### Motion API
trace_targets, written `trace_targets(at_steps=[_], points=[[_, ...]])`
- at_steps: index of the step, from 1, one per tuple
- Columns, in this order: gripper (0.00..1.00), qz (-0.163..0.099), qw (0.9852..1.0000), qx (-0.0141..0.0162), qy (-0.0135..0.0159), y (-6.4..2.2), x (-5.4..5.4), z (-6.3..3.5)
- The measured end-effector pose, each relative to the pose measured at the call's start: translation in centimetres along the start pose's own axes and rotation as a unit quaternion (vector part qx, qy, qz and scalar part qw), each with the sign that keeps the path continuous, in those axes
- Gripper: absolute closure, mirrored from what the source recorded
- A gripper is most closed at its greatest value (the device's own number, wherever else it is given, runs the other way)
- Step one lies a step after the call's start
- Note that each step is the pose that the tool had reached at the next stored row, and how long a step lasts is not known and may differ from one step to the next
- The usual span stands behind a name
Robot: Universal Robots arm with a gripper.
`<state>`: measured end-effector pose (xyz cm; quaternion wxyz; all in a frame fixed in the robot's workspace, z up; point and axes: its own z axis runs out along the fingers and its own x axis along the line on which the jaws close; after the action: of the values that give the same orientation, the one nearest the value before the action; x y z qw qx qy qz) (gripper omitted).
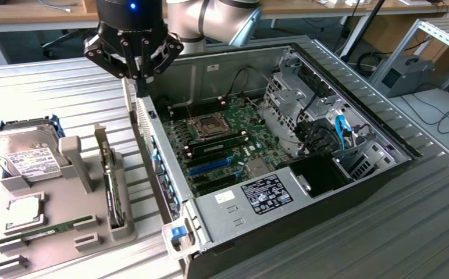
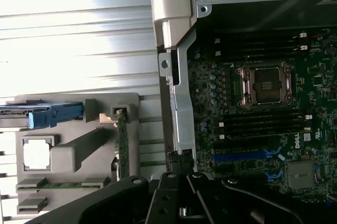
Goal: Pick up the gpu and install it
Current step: 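Reach for the gpu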
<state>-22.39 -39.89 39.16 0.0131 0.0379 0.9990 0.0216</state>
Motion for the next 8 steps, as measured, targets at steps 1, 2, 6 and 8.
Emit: trace_targets(at_steps=[1,2,6,8], points=[[0.89,0.0,1.0,0.0,0.0,-0.01,0.07,0.0],[0.89,0.0,1.0,0.0,0.0,-0.01,0.18,0.0],[0.89,0.0,1.0,0.0,0.0,-0.04,0.53,0.0],[0.89,0.0,1.0,0.0,0.0,-0.05,0.66,0.0]])
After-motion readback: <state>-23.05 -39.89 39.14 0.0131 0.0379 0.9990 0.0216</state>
